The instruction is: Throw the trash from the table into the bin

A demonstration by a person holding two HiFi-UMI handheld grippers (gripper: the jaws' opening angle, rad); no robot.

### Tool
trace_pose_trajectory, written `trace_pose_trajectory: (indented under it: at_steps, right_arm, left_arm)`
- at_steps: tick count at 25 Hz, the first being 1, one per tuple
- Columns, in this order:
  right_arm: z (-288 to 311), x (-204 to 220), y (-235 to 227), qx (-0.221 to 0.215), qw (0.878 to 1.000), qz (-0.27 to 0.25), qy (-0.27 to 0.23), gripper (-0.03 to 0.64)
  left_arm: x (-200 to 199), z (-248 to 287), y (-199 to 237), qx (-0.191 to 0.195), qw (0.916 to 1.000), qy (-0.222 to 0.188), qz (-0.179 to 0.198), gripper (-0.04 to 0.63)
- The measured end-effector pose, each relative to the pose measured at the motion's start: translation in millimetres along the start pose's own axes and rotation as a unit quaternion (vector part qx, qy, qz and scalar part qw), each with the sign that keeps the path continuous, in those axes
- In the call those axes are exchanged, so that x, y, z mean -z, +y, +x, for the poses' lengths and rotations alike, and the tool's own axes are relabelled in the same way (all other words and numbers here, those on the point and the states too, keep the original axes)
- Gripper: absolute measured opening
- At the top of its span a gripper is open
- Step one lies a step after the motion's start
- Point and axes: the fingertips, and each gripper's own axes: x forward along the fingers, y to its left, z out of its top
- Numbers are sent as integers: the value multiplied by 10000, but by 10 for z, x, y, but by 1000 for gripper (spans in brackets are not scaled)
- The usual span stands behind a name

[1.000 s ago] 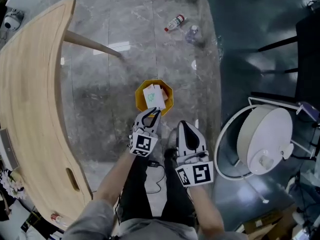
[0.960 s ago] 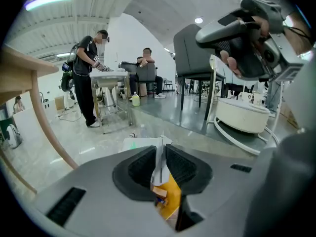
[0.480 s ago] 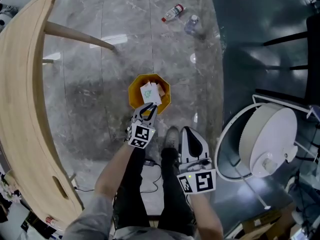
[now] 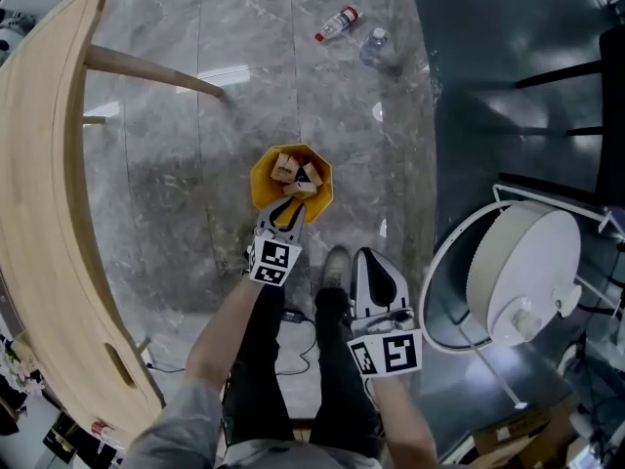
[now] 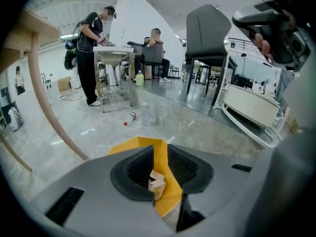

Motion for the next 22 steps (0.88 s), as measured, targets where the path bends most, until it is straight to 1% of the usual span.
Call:
trace_pose_trajectory:
  at_steps: [3, 6, 12, 16, 22]
  right_arm:
    - [-5, -24, 8, -30, 10000, -11, 19, 3]
    - [-18, -84, 48, -83, 10000, -32, 39, 3]
    - [-70, -384, 275, -250, 9997, -77, 5, 3]
    - [-118, -642, 479, -386, 9991, -149, -57, 3]
    - [-199, -988, 719, -573, 9980, -240, -128, 3]
  left_arm:
    - [-85, -70, -17, 26, 10000, -25, -41, 92]
    - [-267, -225, -59, 74, 9999, -118, -19, 92]
    - [-986, -745, -86, -11, 9979, -611, -206, 84]
    - [-1507, -1174, -78, -170, 9941, -1037, -286, 34]
    - [-2156, -1742, -99, -343, 9879, -1486, -279, 14]
